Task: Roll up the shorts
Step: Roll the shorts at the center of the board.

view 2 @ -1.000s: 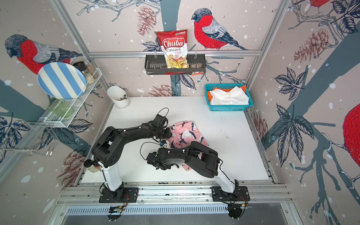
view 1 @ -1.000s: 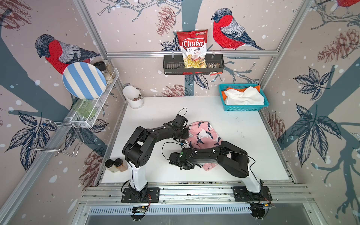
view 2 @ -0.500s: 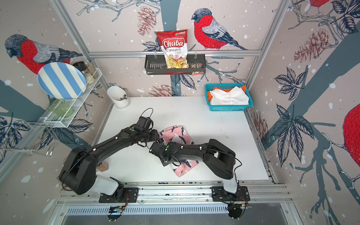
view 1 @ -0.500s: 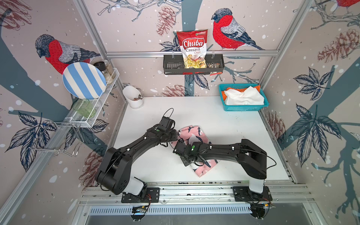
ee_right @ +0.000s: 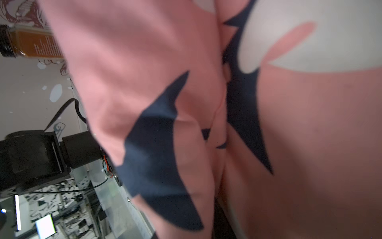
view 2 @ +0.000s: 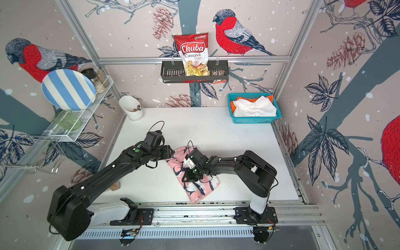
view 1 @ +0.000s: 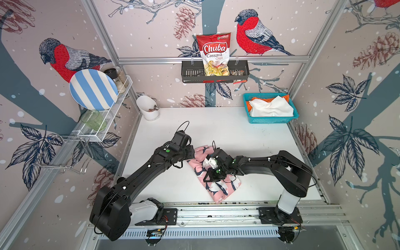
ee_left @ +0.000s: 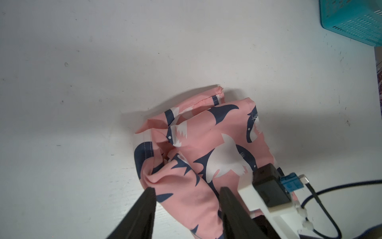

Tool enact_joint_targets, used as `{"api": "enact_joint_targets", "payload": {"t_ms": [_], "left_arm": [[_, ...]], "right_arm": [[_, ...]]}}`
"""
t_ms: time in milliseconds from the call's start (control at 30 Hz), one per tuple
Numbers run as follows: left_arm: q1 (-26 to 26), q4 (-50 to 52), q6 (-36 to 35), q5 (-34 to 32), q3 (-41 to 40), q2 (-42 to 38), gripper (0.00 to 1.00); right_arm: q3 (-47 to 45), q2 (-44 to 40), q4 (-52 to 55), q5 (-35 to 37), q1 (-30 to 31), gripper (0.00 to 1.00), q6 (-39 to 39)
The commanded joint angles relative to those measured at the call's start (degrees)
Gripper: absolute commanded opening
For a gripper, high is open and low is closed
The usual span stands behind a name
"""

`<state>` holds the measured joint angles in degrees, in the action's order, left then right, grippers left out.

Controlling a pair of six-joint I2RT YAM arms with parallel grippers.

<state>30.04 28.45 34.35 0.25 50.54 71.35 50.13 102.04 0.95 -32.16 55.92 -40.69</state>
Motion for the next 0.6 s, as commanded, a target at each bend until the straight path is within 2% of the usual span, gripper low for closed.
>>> {"api": "enact_joint_targets", "payload": {"t_ms": [0, 133, 300, 400, 567], "left_arm": [[1.13, -2.44, 1.42, 1.85, -1.16, 2.59, 0.54], [1.81, -6.37, 1.47, 3.52, -1.97, 8.28, 0.51], [2.0, -8.67, 0.22, 2.29, -1.47, 15.61, 0.31], [2.03, -8.96, -0.44, 1.16, -0.5, 19.27, 0.29], [2.04, -9.23, -1.73, 1.42, 1.29, 23.34, 0.29]], "right_arm": [[-0.74, 1.08, -1.9, -2.93, -1.94, 0.19, 0.15], [-1.82, 1.97, 0.99, -0.31, -3.57, 0.27, 2.45], [-1.43, -0.48, 6.53, 6.62, -3.39, 0.43, 4.09], [2.63, -3.71, 15.88, 18.79, -0.79, 0.54, 5.49], [12.08, -6.87, 33.06, 40.21, 7.09, 0.66, 4.39]]}}
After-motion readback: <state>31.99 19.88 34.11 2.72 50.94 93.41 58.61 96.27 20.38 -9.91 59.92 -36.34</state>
